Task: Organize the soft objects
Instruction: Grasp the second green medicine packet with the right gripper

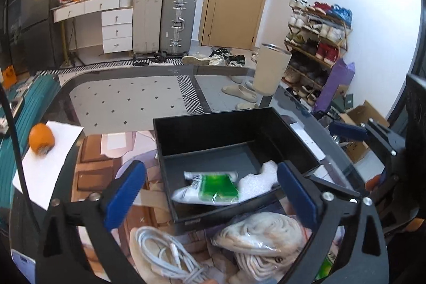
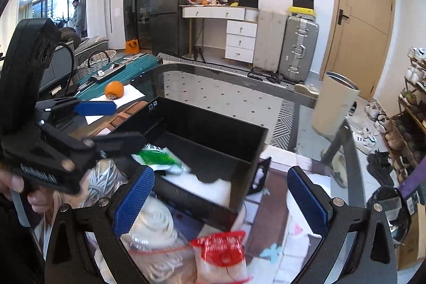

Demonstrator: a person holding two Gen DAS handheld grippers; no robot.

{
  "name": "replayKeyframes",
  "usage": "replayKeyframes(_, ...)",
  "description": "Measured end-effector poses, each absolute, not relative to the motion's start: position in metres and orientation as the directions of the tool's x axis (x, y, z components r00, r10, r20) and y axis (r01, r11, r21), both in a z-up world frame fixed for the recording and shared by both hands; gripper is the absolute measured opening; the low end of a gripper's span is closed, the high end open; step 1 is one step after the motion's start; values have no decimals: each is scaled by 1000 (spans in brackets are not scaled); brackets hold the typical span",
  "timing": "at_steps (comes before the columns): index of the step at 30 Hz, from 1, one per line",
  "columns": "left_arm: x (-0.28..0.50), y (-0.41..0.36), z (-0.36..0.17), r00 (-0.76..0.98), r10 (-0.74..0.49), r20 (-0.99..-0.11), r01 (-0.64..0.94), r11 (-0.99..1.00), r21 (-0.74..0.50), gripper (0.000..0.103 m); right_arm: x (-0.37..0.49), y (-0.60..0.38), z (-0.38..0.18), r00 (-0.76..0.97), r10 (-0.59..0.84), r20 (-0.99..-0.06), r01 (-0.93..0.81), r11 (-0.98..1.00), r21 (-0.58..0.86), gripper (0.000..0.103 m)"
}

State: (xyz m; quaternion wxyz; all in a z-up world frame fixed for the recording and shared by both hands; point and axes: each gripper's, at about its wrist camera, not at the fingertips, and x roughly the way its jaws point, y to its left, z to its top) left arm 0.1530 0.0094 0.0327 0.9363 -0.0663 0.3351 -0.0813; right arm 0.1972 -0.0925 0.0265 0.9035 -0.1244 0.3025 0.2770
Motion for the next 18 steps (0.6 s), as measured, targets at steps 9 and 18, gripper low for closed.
replayKeyframes(9, 113, 14, 36, 795, -139, -590, 69, 988, -139, 103, 156, -120, 26, 695, 394, -602, -513, 858, -32, 102)
replayKeyframes(18, 76, 8, 25, 814, -113, -570, 98, 994, -57, 103, 131, -138, 12, 695, 338, -635, -437, 900, 1, 102)
